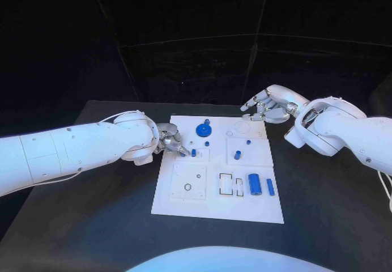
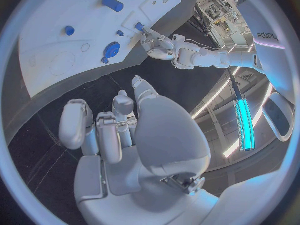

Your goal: Assemble the parts on the task board

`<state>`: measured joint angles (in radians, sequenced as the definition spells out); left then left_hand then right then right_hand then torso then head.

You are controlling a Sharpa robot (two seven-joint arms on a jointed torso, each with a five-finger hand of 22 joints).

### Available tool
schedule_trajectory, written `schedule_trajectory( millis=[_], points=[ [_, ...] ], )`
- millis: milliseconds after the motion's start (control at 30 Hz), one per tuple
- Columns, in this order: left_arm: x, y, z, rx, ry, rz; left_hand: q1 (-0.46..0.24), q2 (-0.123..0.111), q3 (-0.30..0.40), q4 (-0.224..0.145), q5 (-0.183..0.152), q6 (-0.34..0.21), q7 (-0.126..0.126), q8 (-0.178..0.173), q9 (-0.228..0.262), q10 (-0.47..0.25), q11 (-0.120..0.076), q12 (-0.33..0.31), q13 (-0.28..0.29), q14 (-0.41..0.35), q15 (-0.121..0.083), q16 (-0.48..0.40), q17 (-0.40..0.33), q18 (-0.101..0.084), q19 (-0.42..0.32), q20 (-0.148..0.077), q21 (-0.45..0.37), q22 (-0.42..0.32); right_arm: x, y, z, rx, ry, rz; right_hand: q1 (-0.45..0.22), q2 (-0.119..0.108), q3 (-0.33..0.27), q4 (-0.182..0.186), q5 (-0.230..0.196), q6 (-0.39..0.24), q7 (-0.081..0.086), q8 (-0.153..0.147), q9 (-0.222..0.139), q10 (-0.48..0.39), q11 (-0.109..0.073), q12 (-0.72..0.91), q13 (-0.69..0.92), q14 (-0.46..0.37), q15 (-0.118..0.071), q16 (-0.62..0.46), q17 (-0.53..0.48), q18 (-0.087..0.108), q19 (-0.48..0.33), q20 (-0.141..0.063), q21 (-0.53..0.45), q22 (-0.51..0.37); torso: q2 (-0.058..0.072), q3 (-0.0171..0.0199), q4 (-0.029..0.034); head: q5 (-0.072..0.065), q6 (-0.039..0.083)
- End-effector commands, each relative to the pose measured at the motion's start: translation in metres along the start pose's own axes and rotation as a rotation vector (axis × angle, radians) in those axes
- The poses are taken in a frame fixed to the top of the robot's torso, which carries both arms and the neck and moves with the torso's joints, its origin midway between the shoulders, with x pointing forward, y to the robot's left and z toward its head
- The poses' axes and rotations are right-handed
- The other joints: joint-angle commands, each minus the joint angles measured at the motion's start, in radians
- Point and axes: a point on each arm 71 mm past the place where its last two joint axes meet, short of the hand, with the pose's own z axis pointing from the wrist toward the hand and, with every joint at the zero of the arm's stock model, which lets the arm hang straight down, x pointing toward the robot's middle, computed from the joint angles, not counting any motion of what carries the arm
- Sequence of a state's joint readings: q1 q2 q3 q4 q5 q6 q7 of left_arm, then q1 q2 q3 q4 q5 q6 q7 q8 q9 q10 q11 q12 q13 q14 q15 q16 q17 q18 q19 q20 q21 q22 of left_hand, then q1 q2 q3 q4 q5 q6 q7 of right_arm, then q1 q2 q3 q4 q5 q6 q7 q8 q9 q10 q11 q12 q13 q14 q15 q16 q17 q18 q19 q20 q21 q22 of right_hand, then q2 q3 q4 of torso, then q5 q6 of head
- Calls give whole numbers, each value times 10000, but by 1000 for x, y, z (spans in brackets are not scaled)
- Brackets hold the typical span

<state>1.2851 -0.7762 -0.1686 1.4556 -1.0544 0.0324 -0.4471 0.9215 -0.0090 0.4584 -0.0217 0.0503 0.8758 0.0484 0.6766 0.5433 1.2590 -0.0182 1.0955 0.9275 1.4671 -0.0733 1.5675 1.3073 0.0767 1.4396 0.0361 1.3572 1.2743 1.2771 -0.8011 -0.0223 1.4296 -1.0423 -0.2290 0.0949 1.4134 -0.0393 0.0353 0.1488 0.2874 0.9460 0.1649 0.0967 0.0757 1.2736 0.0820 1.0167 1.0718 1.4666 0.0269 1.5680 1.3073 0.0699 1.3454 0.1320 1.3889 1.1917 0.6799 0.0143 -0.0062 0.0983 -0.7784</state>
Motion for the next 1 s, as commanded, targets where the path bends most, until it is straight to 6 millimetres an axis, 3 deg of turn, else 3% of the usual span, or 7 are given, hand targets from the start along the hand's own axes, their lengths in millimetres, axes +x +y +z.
schedule_trajectory(
  millis=[33,433,667,833,1000],
  points=[
    [1,-1,1,13,232,-36,-134,0,-78,47,-29,54,47,-29,-9,-107,2,-57,-21,1037,-47,32,2635,-93,7,-41,-56,-20,0,1,1,-78,16,27,-53,64,-1,42,-9,1,29,45,-13,-49,11,-40,-14,1042,23,28,2635,114,-61,27,-59,-16,4,3,-7,-10,-9],
    [-1,0,3,-65,204,-142,-225,28,-125,119,-28,68,39,-22,-7,-128,-1,-82,-53,1037,-51,32,2635,-89,-2,-45,-75,-39,0,2,1,-77,33,29,-59,64,-5,49,-12,-2,30,44,-13,-61,12,-62,-33,1042,23,28,2635,124,-91,27,-85,-67,-3,-5,9,-42,-15],
    [-2,2,4,-103,164,-262,-245,172,-84,175,-25,54,21,-27,-7,-130,-15,-77,-49,1037,-58,32,2635,-87,-2,-51,-85,-42,0,2,1,-83,43,29,-63,65,-7,54,-13,-4,31,43,-14,-67,13,-70,-40,1042,23,28,2635,128,-103,27,-96,-87,-3,-14,0,-46,-14],
    [-2,3,4,-105,238,-443,433,510,534,-312,-14,-120,-35,-70,-7,-218,-85,-158,-120,1037,-112,32,2635,-80,-7,-85,-107,-55,0,1,1,-77,46,28,-63,65,-7,54,-13,-4,31,43,-14,-67,13,-70,-40,1042,23,28,2635,128,-103,27,-96,-87,-3,-11,3,-57,-21],
    [-1,2,3,-72,317,-583,857,642,1255,-778,-8,-245,7,-62,19,-298,-53,-270,-218,1037,-105,32,2635,-78,-16,-98,-135,-74,0,1,1,-77,64,30,-63,65,-7,54,-13,-4,31,43,-14,-67,13,-70,-40,1042,23,28,2635,128,-103,27,-96,-87,-1,-10,12,-59,-27]
  ],
)
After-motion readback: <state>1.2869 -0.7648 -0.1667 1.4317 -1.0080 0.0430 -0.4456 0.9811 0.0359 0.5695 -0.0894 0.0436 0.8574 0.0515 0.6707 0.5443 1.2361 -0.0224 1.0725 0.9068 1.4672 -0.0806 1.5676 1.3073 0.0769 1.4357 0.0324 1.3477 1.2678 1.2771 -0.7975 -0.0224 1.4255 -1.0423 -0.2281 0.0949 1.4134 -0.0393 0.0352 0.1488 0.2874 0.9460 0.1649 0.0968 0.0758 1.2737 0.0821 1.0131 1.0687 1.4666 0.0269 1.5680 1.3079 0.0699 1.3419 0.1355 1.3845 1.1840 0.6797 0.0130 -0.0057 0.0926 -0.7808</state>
